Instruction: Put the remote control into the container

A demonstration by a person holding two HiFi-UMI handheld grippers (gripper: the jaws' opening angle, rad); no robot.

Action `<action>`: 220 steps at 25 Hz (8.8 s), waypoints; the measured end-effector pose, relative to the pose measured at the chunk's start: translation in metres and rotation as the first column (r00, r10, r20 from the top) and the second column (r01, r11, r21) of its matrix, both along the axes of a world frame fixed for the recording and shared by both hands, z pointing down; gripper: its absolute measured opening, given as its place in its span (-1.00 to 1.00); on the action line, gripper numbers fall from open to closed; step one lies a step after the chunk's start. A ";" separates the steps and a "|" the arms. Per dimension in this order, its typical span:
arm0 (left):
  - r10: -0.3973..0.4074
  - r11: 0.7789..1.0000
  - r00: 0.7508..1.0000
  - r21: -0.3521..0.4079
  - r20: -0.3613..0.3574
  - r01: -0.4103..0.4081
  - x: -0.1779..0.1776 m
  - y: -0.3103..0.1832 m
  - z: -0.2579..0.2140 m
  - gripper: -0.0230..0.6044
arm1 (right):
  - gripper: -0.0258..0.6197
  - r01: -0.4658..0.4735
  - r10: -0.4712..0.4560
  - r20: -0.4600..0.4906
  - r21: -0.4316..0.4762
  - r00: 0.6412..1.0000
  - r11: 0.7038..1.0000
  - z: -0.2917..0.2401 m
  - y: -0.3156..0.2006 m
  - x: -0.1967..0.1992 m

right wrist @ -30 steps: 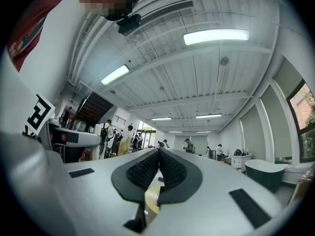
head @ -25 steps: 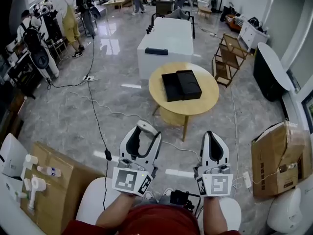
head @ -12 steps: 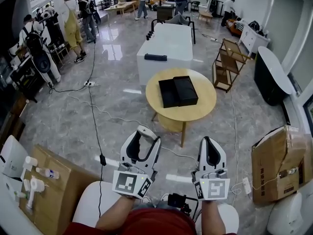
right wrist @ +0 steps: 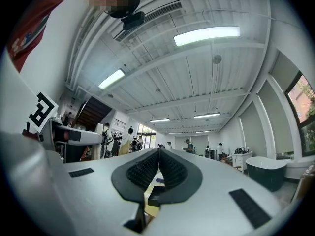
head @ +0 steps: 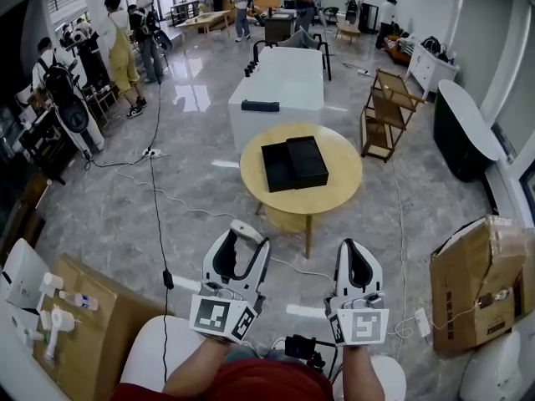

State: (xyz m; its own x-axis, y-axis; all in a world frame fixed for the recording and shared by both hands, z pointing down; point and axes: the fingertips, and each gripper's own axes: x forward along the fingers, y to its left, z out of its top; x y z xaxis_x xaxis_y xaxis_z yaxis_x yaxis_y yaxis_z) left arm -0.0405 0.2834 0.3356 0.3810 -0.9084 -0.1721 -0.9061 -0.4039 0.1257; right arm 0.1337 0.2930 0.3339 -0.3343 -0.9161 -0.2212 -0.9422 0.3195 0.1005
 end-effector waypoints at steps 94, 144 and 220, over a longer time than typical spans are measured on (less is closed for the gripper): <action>0.106 0.994 0.994 -0.023 -0.017 -0.106 0.015 -0.481 0.007 -0.05 | -0.85 -0.087 0.087 0.007 -0.017 0.996 0.996 0.008 -0.475 0.005; 0.154 0.968 0.987 -0.209 0.051 -0.141 0.015 -0.609 0.074 -0.05 | -0.85 -0.112 0.114 0.015 -0.075 0.993 0.991 0.025 -0.597 0.004; 0.179 0.425 0.972 -0.903 0.153 0.064 0.038 -0.617 0.378 -0.05 | -0.85 -0.076 0.073 -0.025 -0.131 0.997 0.989 0.056 -0.580 -0.022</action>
